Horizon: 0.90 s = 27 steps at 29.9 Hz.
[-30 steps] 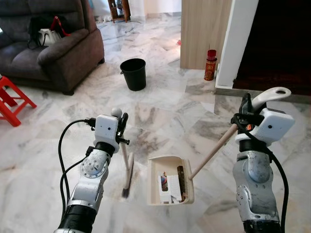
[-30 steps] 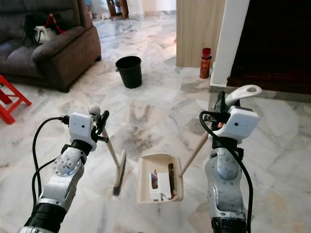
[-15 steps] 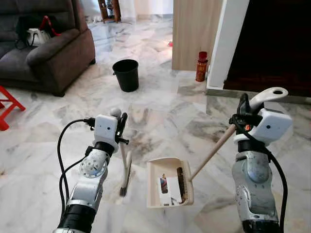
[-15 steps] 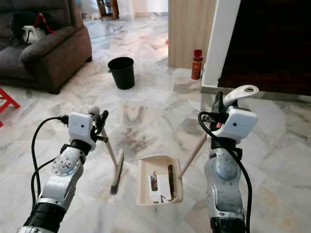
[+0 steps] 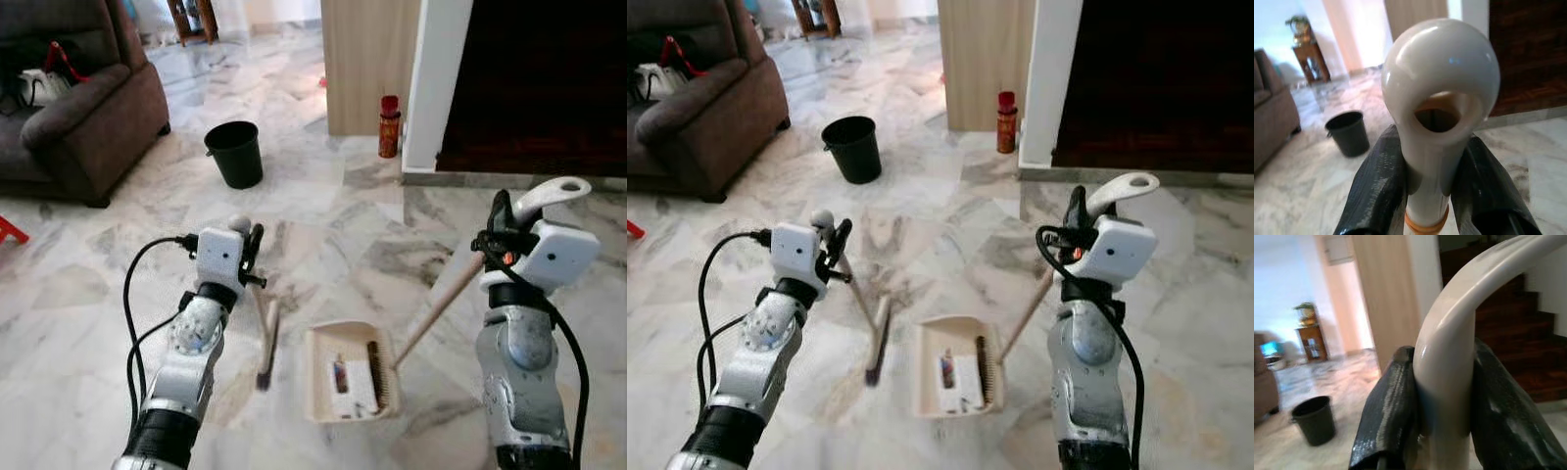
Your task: Sweep floor
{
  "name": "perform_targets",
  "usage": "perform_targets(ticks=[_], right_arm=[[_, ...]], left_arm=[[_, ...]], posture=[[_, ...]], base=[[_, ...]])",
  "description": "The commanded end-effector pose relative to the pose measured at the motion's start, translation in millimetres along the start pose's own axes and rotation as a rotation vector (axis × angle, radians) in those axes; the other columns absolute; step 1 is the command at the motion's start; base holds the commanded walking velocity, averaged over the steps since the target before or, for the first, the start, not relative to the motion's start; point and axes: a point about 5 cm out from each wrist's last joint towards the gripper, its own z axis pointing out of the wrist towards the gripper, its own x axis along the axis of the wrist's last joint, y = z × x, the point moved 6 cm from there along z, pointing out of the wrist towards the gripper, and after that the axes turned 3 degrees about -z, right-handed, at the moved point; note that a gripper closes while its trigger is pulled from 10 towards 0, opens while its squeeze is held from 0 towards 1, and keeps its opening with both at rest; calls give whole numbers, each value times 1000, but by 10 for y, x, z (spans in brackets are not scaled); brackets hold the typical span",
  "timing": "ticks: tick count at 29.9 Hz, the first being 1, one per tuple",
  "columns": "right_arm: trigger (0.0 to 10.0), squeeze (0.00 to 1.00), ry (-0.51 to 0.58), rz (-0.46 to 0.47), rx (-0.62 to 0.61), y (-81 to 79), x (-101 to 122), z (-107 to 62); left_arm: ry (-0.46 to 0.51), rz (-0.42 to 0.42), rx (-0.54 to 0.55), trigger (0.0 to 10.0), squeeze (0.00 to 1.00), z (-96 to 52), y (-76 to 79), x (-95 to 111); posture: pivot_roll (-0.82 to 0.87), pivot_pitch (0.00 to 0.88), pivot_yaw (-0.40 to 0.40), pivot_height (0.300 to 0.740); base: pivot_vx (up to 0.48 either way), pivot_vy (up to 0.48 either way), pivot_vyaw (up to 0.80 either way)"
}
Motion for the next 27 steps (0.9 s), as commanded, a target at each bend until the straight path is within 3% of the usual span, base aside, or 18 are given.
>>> perform_targets(ticks=[1,8,12,27], right_arm=[[10000,0,38,39,0,-25,106,27],[10000,0,43,19,23,-66,118,27],[10000,0,44,23,33,-90,125,26],[10000,0,36,44,36,-111,113,26]], left_arm=[[53,26,14,10000,0,46,-47,158],[53,24,16,10000,0,47,-44,159],[53,24,15,10000,0,46,-44,157],[50,27,13,10000,0,40,-48,146]], posture=[[-7,96,105,740],[-7,95,103,740],[-7,95,102,740],[-9,91,103,740]], base=[[337,0,0],[341,0,0],[446,0,661],[480,0,0]])
